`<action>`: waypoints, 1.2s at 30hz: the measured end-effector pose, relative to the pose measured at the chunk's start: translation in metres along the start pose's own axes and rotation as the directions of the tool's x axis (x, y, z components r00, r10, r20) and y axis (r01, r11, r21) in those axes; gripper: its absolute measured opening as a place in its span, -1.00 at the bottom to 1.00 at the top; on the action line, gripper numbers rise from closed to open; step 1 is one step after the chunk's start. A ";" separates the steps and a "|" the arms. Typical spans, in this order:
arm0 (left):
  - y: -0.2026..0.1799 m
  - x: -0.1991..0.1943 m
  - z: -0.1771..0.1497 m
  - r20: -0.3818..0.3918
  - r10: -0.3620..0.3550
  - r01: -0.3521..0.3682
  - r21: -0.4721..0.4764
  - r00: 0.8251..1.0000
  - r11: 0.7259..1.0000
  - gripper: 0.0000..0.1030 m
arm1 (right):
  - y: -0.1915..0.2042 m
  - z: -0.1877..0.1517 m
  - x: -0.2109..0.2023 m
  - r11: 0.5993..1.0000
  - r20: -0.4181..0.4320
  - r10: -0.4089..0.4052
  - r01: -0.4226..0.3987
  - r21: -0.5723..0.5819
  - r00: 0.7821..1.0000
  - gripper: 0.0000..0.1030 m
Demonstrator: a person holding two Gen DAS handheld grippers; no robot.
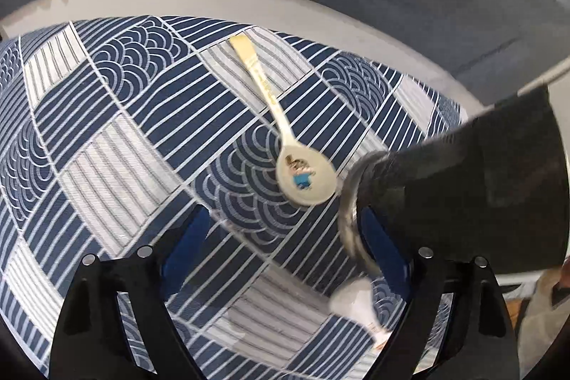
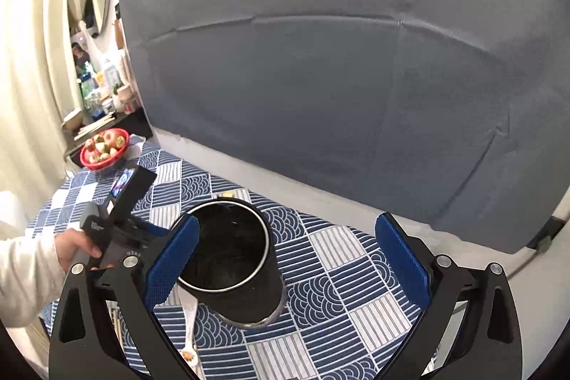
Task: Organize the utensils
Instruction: 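Lift and tilt the cup with the right gripper while the left gripper grasps the other yellow-handled spoon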
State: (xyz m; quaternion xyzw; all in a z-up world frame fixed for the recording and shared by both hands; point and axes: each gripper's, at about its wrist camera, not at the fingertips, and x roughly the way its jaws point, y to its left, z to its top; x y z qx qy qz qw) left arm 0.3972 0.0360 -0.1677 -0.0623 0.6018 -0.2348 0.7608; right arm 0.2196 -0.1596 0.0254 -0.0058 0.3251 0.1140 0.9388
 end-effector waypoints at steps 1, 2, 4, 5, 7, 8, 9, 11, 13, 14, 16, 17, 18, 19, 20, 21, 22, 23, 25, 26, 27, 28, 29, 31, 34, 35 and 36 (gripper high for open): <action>0.000 0.002 0.002 -0.005 -0.011 0.011 -0.019 1.000 1.000 0.66 | -0.003 0.000 0.002 1.000 0.001 0.007 -0.007 0.007 1.000 0.84; 0.000 0.005 0.005 -0.013 -0.018 0.017 -0.038 1.000 0.999 0.66 | -0.007 0.000 0.004 1.000 0.001 0.018 -0.018 0.019 1.000 0.85; -0.002 0.012 0.010 -0.024 -0.018 0.017 -0.061 1.000 0.998 0.66 | -0.016 -0.003 0.008 0.998 0.003 0.037 -0.037 0.048 0.999 0.85; -0.002 0.014 0.012 -0.025 -0.017 0.015 -0.074 1.000 0.997 0.66 | -0.019 -0.004 0.009 0.998 0.003 0.040 -0.040 0.055 0.999 0.85; -0.003 0.019 0.016 -0.042 -0.037 0.033 -0.090 0.998 0.995 0.66 | -0.027 -0.007 0.014 0.996 -0.001 0.040 -0.040 0.074 0.999 0.85; -0.002 0.023 0.017 -0.053 -0.046 0.041 -0.107 0.998 0.993 0.66 | -0.029 -0.008 0.016 0.996 -0.003 0.042 -0.041 0.082 0.999 0.85; -0.001 0.024 0.018 -0.057 -0.052 0.044 -0.120 0.997 0.992 0.66 | -0.030 -0.009 0.018 0.995 -0.005 0.042 -0.042 0.089 0.999 0.85; 0.002 0.024 0.019 -0.047 -0.067 0.060 -0.149 0.997 0.987 0.66 | -0.035 -0.011 0.021 0.993 -0.004 0.052 -0.051 0.109 0.999 0.85; 0.004 0.025 0.022 -0.045 -0.077 0.068 -0.166 0.996 0.984 0.64 | -0.039 -0.013 0.023 0.991 -0.005 0.051 -0.050 0.121 0.999 0.85; 0.005 0.024 0.024 -0.047 -0.084 0.074 -0.176 0.995 0.982 0.56 | -0.040 -0.014 0.023 0.991 -0.003 0.051 -0.050 0.126 0.999 0.85; 0.002 0.027 0.027 -0.063 -0.072 0.060 -0.179 0.995 0.982 0.23 | -0.041 -0.015 0.022 0.990 0.000 0.049 -0.049 0.132 0.999 0.85; 0.000 0.027 0.028 -0.066 -0.053 0.041 -0.169 0.996 0.985 0.21 | -0.041 -0.016 0.021 0.990 0.005 0.048 -0.048 0.135 0.999 0.85; -0.005 0.028 0.027 -0.074 -0.018 0.006 -0.152 0.997 0.988 0.14 | -0.042 -0.017 0.021 0.990 0.007 0.047 -0.048 0.136 0.999 0.85; -0.007 0.029 0.027 -0.080 0.005 -0.016 -0.140 0.997 0.990 0.06 | -0.042 -0.018 0.021 0.990 0.004 0.047 -0.047 0.136 0.999 0.85; -0.009 0.030 0.026 -0.089 0.018 -0.030 -0.139 0.996 0.990 -0.20 | -0.043 -0.019 0.020 0.990 0.002 0.045 -0.045 0.136 0.999 0.85; -0.006 0.032 0.027 -0.105 0.040 -0.057 -0.161 0.994 0.985 -0.85 | -0.043 -0.021 0.020 0.990 -0.001 0.042 -0.041 0.136 0.999 0.85; -0.001 0.035 0.026 -0.117 0.025 -0.048 -0.205 0.993 0.978 -0.86 | -0.043 -0.022 0.021 0.990 -0.006 0.038 -0.037 0.136 0.999 0.84; 0.002 0.035 0.027 -0.116 0.007 -0.034 -0.233 0.993 0.972 -0.87 | -0.044 -0.023 0.021 0.990 -0.009 0.035 -0.034 0.138 0.999 0.85; 0.001 0.034 0.028 -0.123 0.010 -0.037 -0.220 0.992 0.975 -0.88 | -0.045 -0.026 0.020 0.989 -0.013 0.028 -0.026 0.146 1.000 0.85; -0.001 0.031 0.028 -0.123 0.026 -0.051 -0.206 0.992 0.977 -0.90 | -0.045 -0.027 0.019 0.989 -0.014 0.024 -0.022 0.146 1.000 0.85; -0.002 0.028 0.028 -0.122 0.040 -0.063 -0.196 0.992 0.979 -0.91 | -0.044 -0.028 0.017 0.989 -0.014 0.021 -0.019 0.145 1.000 0.85; -0.002 0.025 0.027 -0.123 0.040 -0.063 -0.189 0.992 0.980 -0.91 | -0.045 -0.029 0.015 0.989 -0.010 0.018 -0.017 0.145 1.000 0.85; 0.000 0.022 0.026 -0.125 0.036 -0.059 -0.190 0.991 0.980 -0.91 | -0.046 -0.029 0.014 0.990 -0.009 0.016 -0.014 0.144 1.000 0.85; 0.006 0.013 0.024 -0.126 0.061 -0.085 -0.194 0.990 0.977 -0.92 | -0.046 -0.030 0.013 0.990 -0.013 0.008 -0.006 0.142 1.000 0.85; 0.015 0.000 0.018 -0.125 0.082 -0.104 -0.183 0.989 0.978 -0.92 | -0.045 -0.028 0.009 0.989 -0.008 0.012 -0.010 0.149 1.000 0.85; 0.019 -0.005 0.014 -0.122 0.085 -0.106 -0.183 0.989 0.977 -0.92 | -0.042 -0.026 0.007 0.988 -0.003 0.020 -0.019 0.151 1.000 0.85; 0.022 -0.009 0.012 -0.119 0.086 -0.107 -0.185 0.989 0.977 -0.92 | -0.040 -0.025 0.006 0.988 0.000 0.026 -0.025 0.152 1.000 0.85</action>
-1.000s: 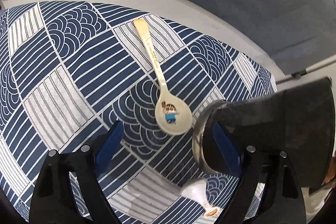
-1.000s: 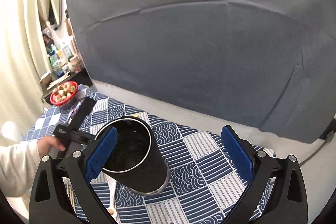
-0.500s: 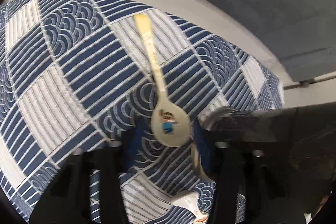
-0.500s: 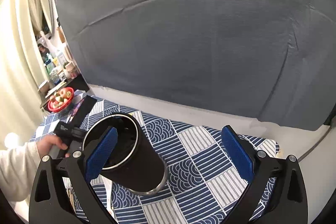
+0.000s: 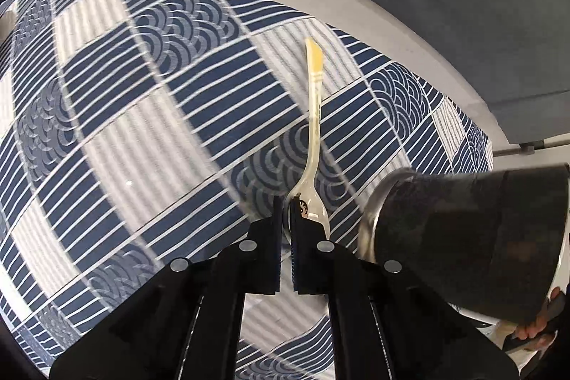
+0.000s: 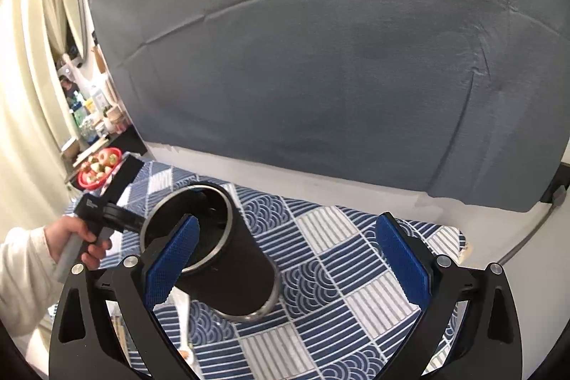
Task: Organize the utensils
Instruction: 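Lift and tilt the cup with the right gripper while the left gripper grasps the other yellow-handled spoon, then lift the spoon with the left gripper and drop it into the cup held by the right gripper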
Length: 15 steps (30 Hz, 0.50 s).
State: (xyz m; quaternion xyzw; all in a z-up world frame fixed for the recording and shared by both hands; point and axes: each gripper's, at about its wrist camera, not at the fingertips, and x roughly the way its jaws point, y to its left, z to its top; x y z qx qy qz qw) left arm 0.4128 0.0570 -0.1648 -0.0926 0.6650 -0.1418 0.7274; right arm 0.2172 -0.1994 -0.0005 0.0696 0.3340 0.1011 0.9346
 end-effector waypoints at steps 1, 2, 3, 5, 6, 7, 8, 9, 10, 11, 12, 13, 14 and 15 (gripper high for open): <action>0.005 -0.004 -0.003 0.002 0.001 -0.001 0.000 1.000 1.000 -0.92 | 0.004 0.000 -0.002 1.000 0.000 0.008 -0.008 -0.001 1.000 0.85; 0.010 -0.010 -0.008 0.007 0.007 -0.007 0.006 1.000 1.000 -0.92 | 0.007 0.001 -0.003 1.000 -0.002 0.016 -0.016 -0.003 1.000 0.85; 0.014 -0.014 -0.012 0.009 0.010 -0.010 0.009 1.000 1.000 -0.92 | 0.012 0.001 -0.003 1.000 -0.005 0.027 -0.027 -0.008 1.000 0.85; 0.022 -0.021 -0.021 0.011 0.012 -0.012 0.007 1.000 1.000 -0.92 | 0.028 0.000 -0.004 0.998 -0.014 0.051 -0.051 -0.026 0.999 0.85; 0.029 -0.026 -0.028 0.013 0.014 -0.014 0.005 1.000 1.000 -0.92 | 0.034 0.000 -0.004 0.998 -0.019 0.061 -0.062 -0.034 0.998 0.85; 0.035 -0.032 -0.035 0.016 0.011 -0.011 0.005 1.000 1.000 -0.92 | 0.045 -0.002 -0.003 0.996 -0.030 0.082 -0.084 -0.044 0.996 0.85; 0.038 -0.036 -0.042 0.017 0.012 -0.012 0.009 1.000 1.000 -0.92 | 0.054 -0.003 -0.002 0.994 -0.041 0.097 -0.099 -0.050 0.994 0.85; 0.041 -0.039 -0.047 0.019 0.017 -0.017 0.014 1.000 1.000 -0.92 | 0.060 -0.005 -0.001 0.992 -0.050 0.108 -0.110 -0.054 0.993 0.85; 0.045 -0.044 -0.053 0.021 0.017 -0.018 0.016 1.000 1.000 -0.92 | 0.070 -0.007 0.001 0.990 -0.065 0.124 -0.128 -0.058 0.990 0.85; 0.050 -0.049 -0.059 0.022 0.013 -0.014 0.017 1.000 1.000 -0.92 | 0.080 -0.009 0.003 0.987 -0.084 0.141 -0.147 -0.064 0.986 0.85; 0.055 -0.057 -0.067 0.029 0.012 -0.012 0.019 1.000 1.000 -0.92 | 0.089 -0.010 0.004 0.983 -0.100 0.158 -0.166 -0.073 0.982 0.85; 0.056 -0.061 -0.073 0.032 0.010 -0.011 0.025 0.999 1.000 -0.92 | 0.101 -0.013 0.006 0.979 -0.113 0.173 -0.183 -0.085 0.978 0.85; 0.058 -0.067 -0.078 0.036 0.007 -0.008 0.033 0.999 0.999 -0.92 | 0.112 -0.014 0.008 0.976 -0.124 0.180 -0.193 -0.098 0.976 0.84; 0.061 -0.077 -0.087 0.047 0.006 -0.009 0.046 0.999 0.999 -0.92 | 0.121 -0.016 0.008 0.973 -0.131 0.189 -0.203 -0.107 0.973 0.84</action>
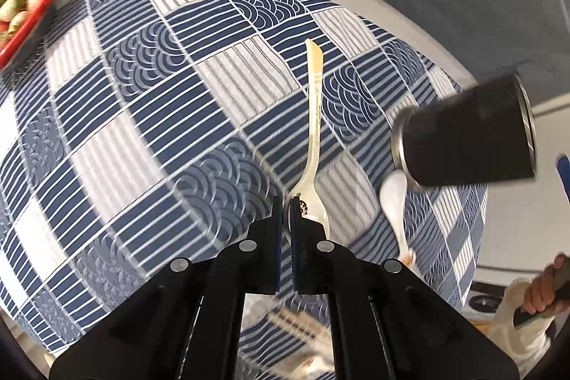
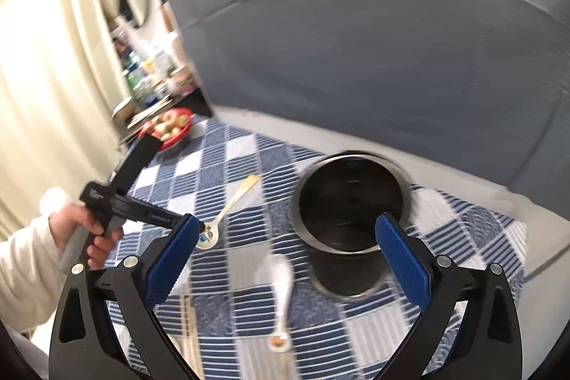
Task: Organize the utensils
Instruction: 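Lift the spoon with the left gripper and drop it into the cup held by the right gripper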
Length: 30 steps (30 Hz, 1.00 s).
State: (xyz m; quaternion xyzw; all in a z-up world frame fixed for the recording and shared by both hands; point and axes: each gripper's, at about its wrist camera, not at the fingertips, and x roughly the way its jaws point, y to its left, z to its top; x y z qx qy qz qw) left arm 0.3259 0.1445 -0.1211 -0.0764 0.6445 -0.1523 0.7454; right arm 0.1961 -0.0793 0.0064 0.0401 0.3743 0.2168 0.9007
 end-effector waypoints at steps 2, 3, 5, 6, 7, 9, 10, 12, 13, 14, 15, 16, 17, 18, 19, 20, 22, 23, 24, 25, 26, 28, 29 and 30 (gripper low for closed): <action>-0.002 -0.009 -0.010 0.010 0.001 -0.001 0.017 1.000 1.000 -0.92 | 0.020 0.000 0.007 0.999 -0.020 0.037 -0.037 -0.018 0.999 0.84; -0.001 -0.016 -0.016 0.018 -0.005 0.005 0.022 1.000 1.000 -0.92 | 0.031 0.000 0.012 0.998 -0.031 0.058 -0.059 -0.024 0.998 0.84; -0.004 -0.027 -0.025 0.035 -0.016 0.014 0.037 0.999 0.999 -0.91 | 0.046 0.000 0.023 0.996 -0.050 0.085 -0.087 -0.023 0.995 0.85; -0.002 -0.032 -0.030 0.038 -0.024 0.022 0.040 0.999 0.999 -0.92 | 0.052 0.000 0.030 0.995 -0.066 0.098 -0.099 -0.009 0.993 0.84; -0.001 -0.038 -0.035 0.044 -0.022 0.020 0.049 0.999 0.999 -0.91 | 0.056 -0.001 0.035 0.993 -0.077 0.117 -0.117 0.004 0.990 0.84; 0.002 -0.049 -0.044 0.060 -0.038 0.035 0.056 0.997 0.998 -0.91 | 0.065 0.000 0.052 0.987 -0.104 0.155 -0.151 0.049 0.982 0.84; 0.000 -0.050 -0.045 0.065 -0.043 0.039 0.060 0.997 0.997 -0.91 | 0.068 0.000 0.063 0.980 -0.115 0.188 -0.179 0.081 0.975 0.84; 0.002 -0.057 -0.051 0.073 -0.050 0.044 0.076 0.996 0.996 -0.91 | 0.070 -0.001 0.081 0.971 -0.140 0.214 -0.195 0.141 0.967 0.84; 0.002 -0.060 -0.055 0.079 -0.047 0.040 0.086 0.996 0.995 -0.91 | 0.069 0.000 0.092 0.957 -0.143 0.243 -0.213 0.196 0.959 0.84; 0.000 -0.061 -0.057 0.078 -0.051 0.044 0.093 0.996 0.995 -0.91 | 0.068 0.001 0.099 0.948 -0.142 0.260 -0.224 0.228 0.955 0.84; -0.001 -0.062 -0.059 0.078 -0.056 0.048 0.104 0.995 0.993 -0.91 | 0.066 0.002 0.107 0.935 -0.144 0.272 -0.226 0.273 0.951 0.84; -0.001 -0.064 -0.060 0.080 -0.060 0.051 0.110 0.995 0.993 -0.91 | 0.064 0.002 0.113 0.923 -0.144 0.283 -0.229 0.309 0.948 0.84; -0.001 -0.064 -0.062 0.079 -0.066 0.056 0.120 0.995 0.991 -0.91 | 0.062 0.003 0.121 0.912 -0.152 0.294 -0.229 0.339 0.944 0.84; -0.002 -0.066 -0.063 0.081 -0.068 0.058 0.127 0.994 0.990 -0.91 | 0.061 0.004 0.124 0.909 -0.161 0.296 -0.225 0.351 0.942 0.82; -0.003 -0.069 -0.065 0.087 -0.069 0.057 0.135 0.994 0.989 -0.91 | 0.061 0.003 0.133 0.894 -0.179 0.322 -0.236 0.382 0.930 0.77; -0.004 -0.071 -0.066 0.087 -0.075 0.062 0.146 0.993 0.987 -0.91 | 0.061 0.003 0.138 0.878 -0.187 0.348 -0.250 0.408 0.918 0.37; -0.005 -0.073 -0.067 0.090 -0.091 0.077 0.149 0.992 0.986 -0.91 | 0.057 0.001 0.151 0.844 -0.215 0.388 -0.252 0.473 0.896 -0.46; -0.006 -0.073 -0.067 0.090 -0.095 0.080 0.156 0.991 0.985 -0.91 | 0.056 -0.002 0.159 0.830 -0.244 0.405 -0.242 0.502 0.881 -0.68; -0.007 -0.074 -0.068 0.088 -0.091 0.076 0.160 0.992 0.984 -0.91 | 0.054 -0.003 0.162 0.817 -0.243 0.420 -0.247 0.521 0.874 -0.70; -0.009 -0.074 -0.067 0.091 -0.087 0.071 0.166 0.992 0.984 -0.91 | 0.052 -0.004 0.161 0.802 -0.220 0.436 -0.267 0.534 0.872 -0.70; -0.010 -0.073 -0.067 0.089 -0.091 0.075 0.171 0.992 0.982 -0.91 | 0.051 -0.003 0.158 0.798 -0.205 0.442 -0.278 0.535 0.873 -0.72; -0.014 -0.073 -0.064 0.084 -0.099 0.083 0.177 0.992 0.981 -0.91 | 0.050 0.000 0.150 0.810 -0.194 0.428 -0.279 0.516 0.883 -0.72; -0.017 -0.072 -0.062 0.084 -0.092 0.075 0.189 0.992 0.979 -0.91 | 0.049 0.002 0.146 0.815 -0.189 0.422 -0.280 0.507 0.887 -0.72; -0.021 -0.073 -0.061 0.086 -0.090 0.072 0.197 0.992 0.978 -0.90 | 0.047 0.004 0.141 0.815 -0.176 0.421 -0.286 0.505 0.890 -0.74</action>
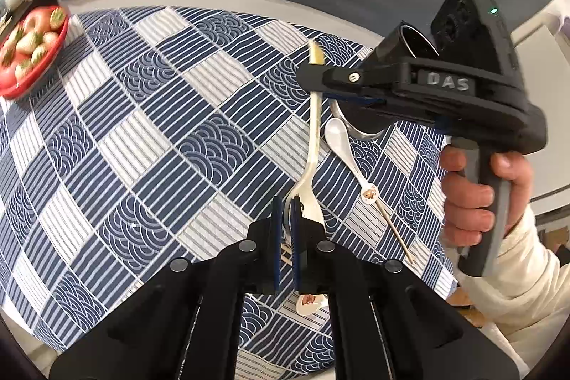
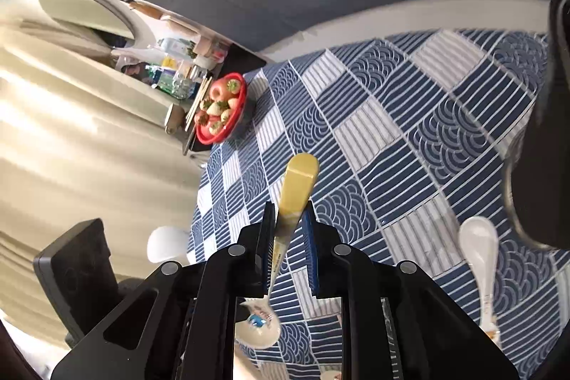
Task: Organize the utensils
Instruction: 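Lift the spoon with the left gripper and drop it into the cup held by the right gripper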
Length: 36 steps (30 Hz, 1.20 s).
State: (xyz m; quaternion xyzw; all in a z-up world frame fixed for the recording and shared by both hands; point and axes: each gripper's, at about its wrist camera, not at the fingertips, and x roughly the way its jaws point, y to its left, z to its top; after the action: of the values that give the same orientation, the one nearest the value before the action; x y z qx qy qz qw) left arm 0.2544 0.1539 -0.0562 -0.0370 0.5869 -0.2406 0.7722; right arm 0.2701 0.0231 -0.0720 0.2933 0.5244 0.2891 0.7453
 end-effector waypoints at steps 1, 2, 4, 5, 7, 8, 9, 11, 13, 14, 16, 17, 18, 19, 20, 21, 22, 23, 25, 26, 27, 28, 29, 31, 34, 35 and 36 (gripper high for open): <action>-0.004 0.000 0.003 0.001 -0.004 0.004 0.007 1.000 1.000 -0.90 | 0.001 0.002 -0.006 1.000 0.009 0.005 -0.005 -0.001 1.000 -0.74; -0.008 -0.001 0.006 0.003 -0.008 0.008 0.019 1.000 1.000 -0.90 | 0.002 0.004 -0.012 1.000 0.022 0.008 -0.008 -0.004 1.000 -0.75; -0.020 -0.004 0.017 0.016 -0.006 0.005 0.050 1.000 0.999 -0.90 | 0.004 0.009 -0.028 1.000 0.053 0.002 -0.001 -0.022 0.999 -0.75; -0.027 -0.006 0.023 0.024 -0.007 0.005 0.067 1.000 0.998 -0.90 | 0.004 0.012 -0.039 1.000 0.075 0.002 0.000 -0.030 0.997 -0.75; -0.040 -0.010 0.035 0.035 0.001 -0.005 0.095 0.999 0.995 -0.90 | 0.005 0.019 -0.059 0.999 0.112 0.002 0.002 -0.038 0.994 -0.76; -0.046 -0.012 0.042 0.043 0.001 -0.006 0.115 0.999 0.993 -0.90 | 0.005 0.023 -0.069 0.999 0.131 0.005 0.000 -0.042 0.991 -0.76; -0.050 -0.014 0.047 0.049 -0.003 -0.003 0.126 0.999 0.992 -0.90 | 0.005 0.026 -0.077 0.999 0.147 0.007 -0.001 -0.044 0.989 -0.76; -0.065 -0.019 0.062 0.068 -0.008 -0.004 0.164 0.998 0.986 -0.90 | 0.006 0.034 -0.102 0.998 0.196 0.004 0.009 -0.063 0.981 -0.77; -0.075 -0.021 0.073 0.080 -0.016 0.001 0.188 0.997 0.982 -0.90 | 0.007 0.042 -0.124 0.996 0.236 -0.007 0.027 -0.080 0.972 -0.77; -0.084 -0.023 0.081 0.087 -0.020 0.002 0.208 0.996 0.978 -0.90 | 0.007 0.046 -0.135 0.996 0.254 -0.011 0.034 -0.088 0.967 -0.77; -0.095 -0.026 0.090 0.099 -0.026 0.002 0.233 0.995 0.973 -0.90 | 0.007 0.052 -0.159 0.993 0.299 -0.025 0.058 -0.104 0.954 -0.77; -0.104 -0.027 0.098 0.105 -0.035 0.008 0.250 0.994 0.968 -0.90 | 0.007 0.055 -0.168 0.992 0.313 -0.030 0.066 -0.107 0.949 -0.77; -0.111 -0.027 0.104 0.109 -0.040 0.011 0.259 0.993 0.966 -0.90 | 0.007 0.057 -0.181 0.990 0.338 -0.039 0.083 -0.115 0.940 -0.77; -0.119 -0.027 0.111 0.114 -0.045 0.012 0.274 0.992 0.962 -0.90 | 0.006 0.059 -0.189 0.989 0.354 -0.044 0.092 -0.120 0.934 -0.77; -0.128 -0.027 0.118 0.117 -0.048 0.012 0.287 0.992 0.958 -0.90 | 0.005 0.060 -0.198 0.987 0.373 -0.052 0.106 -0.125 0.926 -0.77; -0.133 -0.026 0.123 0.119 -0.050 0.013 0.295 0.992 0.955 -0.90 | 0.004 0.061 -0.206 0.984 0.391 -0.060 0.119 -0.129 0.919 -0.77; -0.139 -0.026 0.129 0.121 -0.052 0.013 0.305 0.991 0.952 -0.90 | 0.003 0.062 -0.216 0.982 0.412 -0.068 0.134 -0.133 0.909 -0.77; -0.145 -0.024 0.134 0.122 -0.053 0.012 0.318 0.991 0.948 -0.90 | 0.001 0.064 -0.223 0.980 0.426 -0.074 0.145 -0.137 0.902 -0.77; -0.155 -0.019 0.144 0.124 -0.055 0.010 0.335 0.991 0.942 -0.90 | -0.003 0.066 -0.236 0.976 0.448 -0.088 0.166 -0.138 0.890 -0.78; -0.159 -0.014 0.149 0.116 -0.063 0.020 0.341 0.991 0.940 -0.90 | -0.005 0.068 -0.239 0.975 0.453 -0.095 0.174 -0.136 0.886 -0.78; -0.161 -0.009 0.153 0.109 -0.066 0.024 0.343 0.992 0.939 -0.90 | -0.009 0.068 -0.242 0.975 0.457 -0.102 0.180 -0.131 0.883 -0.78; -0.162 -0.004 0.155 0.103 -0.066 0.026 0.344 0.993 0.939 -0.90 | -0.014 0.069 -0.244 0.973 0.463 -0.117 0.195 -0.124 0.879 -0.78; -0.163 0.000 0.156 0.096 -0.069 0.032 0.345 0.993 0.938 -0.89 | -0.017 0.069 -0.246 0.972 0.466 -0.127 0.204 -0.119 0.876 -0.78; -0.165 0.011 0.159 0.085 -0.074 0.037 0.378 0.994 0.925 -0.89 | -0.026 0.068 -0.246 0.972 0.466 -0.139 0.211 -0.107 0.874 -0.78; -0.165 0.030 0.160 0.067 -0.047 0.018 0.381 0.997 0.924 -0.89 | -0.040 0.064 -0.240 0.969 0.459 -0.165 0.230 -0.089 0.873 -0.78; -0.165 0.036 0.160 0.058 -0.037 0.012 0.378 0.998 0.926 -0.89 | -0.044 0.063 -0.237 0.969 0.453 -0.171 0.232 -0.084 0.875 -0.78; -0.164 0.040 0.160 0.046 -0.035 0.015 0.377 0.998 0.926 -0.89 | -0.047 0.063 -0.235 0.968 0.448 -0.178 0.237 -0.080 0.876 -0.78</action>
State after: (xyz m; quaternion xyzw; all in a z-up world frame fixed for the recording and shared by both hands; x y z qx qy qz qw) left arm 0.3560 -0.0431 0.0129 0.0980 0.5088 -0.3577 0.7769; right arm 0.2691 -0.1899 0.0541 0.2425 0.3520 0.1684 0.8882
